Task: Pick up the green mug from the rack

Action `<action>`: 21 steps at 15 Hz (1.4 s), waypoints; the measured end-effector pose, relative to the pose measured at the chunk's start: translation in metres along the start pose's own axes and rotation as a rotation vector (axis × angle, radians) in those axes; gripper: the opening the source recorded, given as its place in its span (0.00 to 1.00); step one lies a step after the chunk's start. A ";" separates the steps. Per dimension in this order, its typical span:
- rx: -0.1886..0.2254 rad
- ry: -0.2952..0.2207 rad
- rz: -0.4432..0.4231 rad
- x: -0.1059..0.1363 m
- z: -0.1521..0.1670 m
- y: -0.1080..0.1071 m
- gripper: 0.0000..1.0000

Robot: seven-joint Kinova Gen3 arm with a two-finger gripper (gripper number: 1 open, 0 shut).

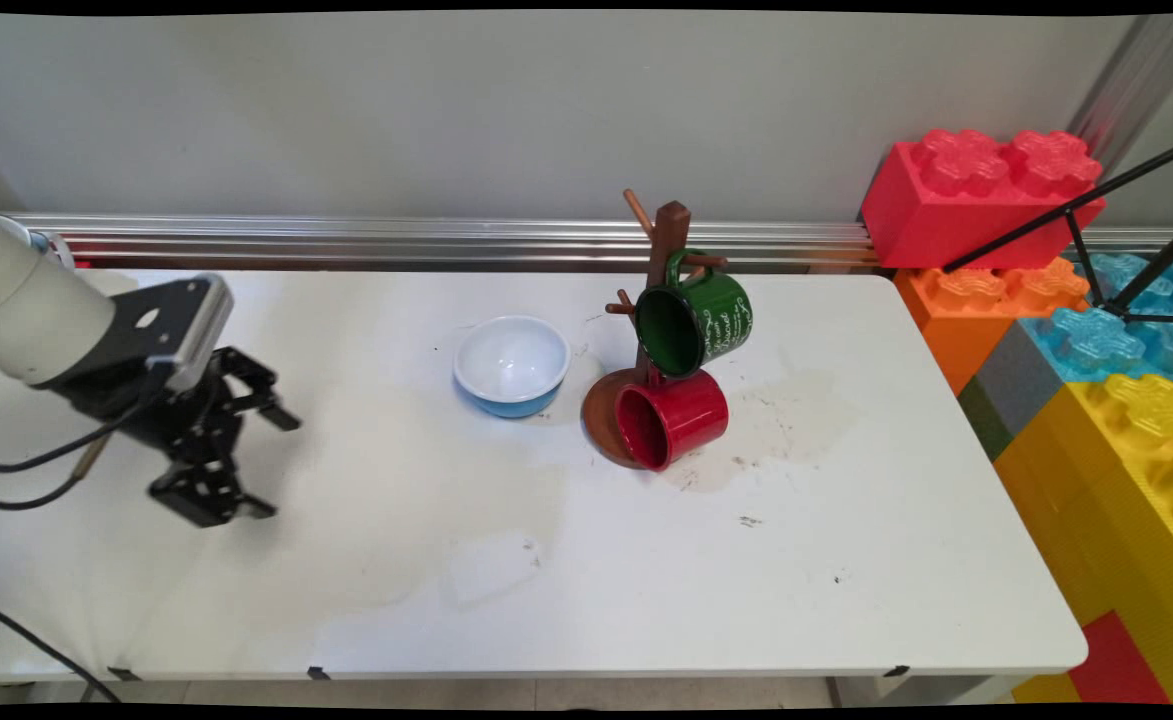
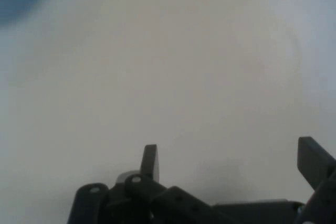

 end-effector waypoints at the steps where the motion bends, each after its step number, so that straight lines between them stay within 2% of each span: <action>1: 0.003 0.029 -0.003 0.005 0.000 -0.001 1.00; 5: 0.033 0.228 -0.025 0.033 -0.006 -0.007 1.00; 10: 0.060 0.411 -0.047 0.053 -0.012 -0.014 1.00; 17: 0.076 0.560 -0.105 0.073 -0.011 -0.016 1.00; 21: 0.075 0.594 -0.141 0.085 -0.008 -0.013 1.00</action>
